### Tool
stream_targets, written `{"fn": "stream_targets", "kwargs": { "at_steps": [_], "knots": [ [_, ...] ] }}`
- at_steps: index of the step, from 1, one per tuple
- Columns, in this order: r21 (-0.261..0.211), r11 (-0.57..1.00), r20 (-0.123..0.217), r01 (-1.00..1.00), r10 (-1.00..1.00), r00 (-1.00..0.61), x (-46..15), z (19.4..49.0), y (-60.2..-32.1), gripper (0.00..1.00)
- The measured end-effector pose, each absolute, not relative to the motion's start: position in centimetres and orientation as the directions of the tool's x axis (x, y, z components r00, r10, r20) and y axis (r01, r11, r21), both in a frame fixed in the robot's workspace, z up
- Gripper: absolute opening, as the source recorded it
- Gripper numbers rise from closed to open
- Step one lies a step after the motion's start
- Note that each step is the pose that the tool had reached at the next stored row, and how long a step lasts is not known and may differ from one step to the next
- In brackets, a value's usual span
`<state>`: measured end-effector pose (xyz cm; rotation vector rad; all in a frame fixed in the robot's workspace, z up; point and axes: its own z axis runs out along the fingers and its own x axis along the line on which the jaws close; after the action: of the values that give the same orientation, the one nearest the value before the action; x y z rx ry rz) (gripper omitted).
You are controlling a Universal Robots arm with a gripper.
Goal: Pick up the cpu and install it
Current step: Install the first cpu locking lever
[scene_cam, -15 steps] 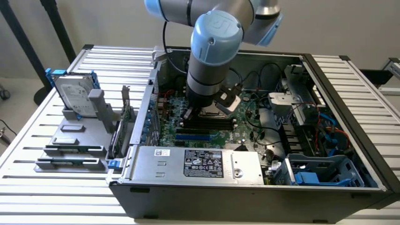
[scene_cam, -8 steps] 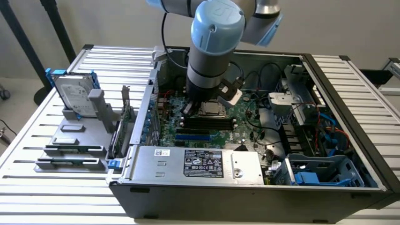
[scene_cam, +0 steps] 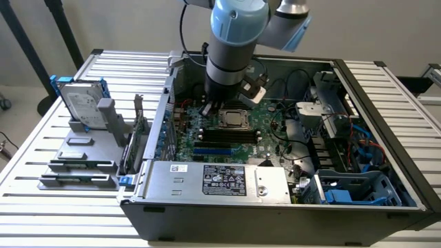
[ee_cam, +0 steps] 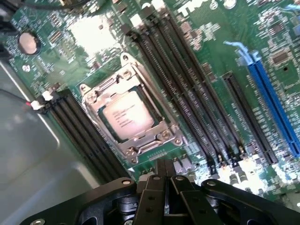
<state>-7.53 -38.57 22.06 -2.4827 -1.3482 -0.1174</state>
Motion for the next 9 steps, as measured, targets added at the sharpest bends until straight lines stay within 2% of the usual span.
{"fn": "stream_targets", "kwargs": {
  "at_steps": [9],
  "knots": [
    [-0.213, -0.481, 0.187, 0.850, 0.834, 0.519, -7.6, 24.1, -37.5, 0.11]
  ]
}}
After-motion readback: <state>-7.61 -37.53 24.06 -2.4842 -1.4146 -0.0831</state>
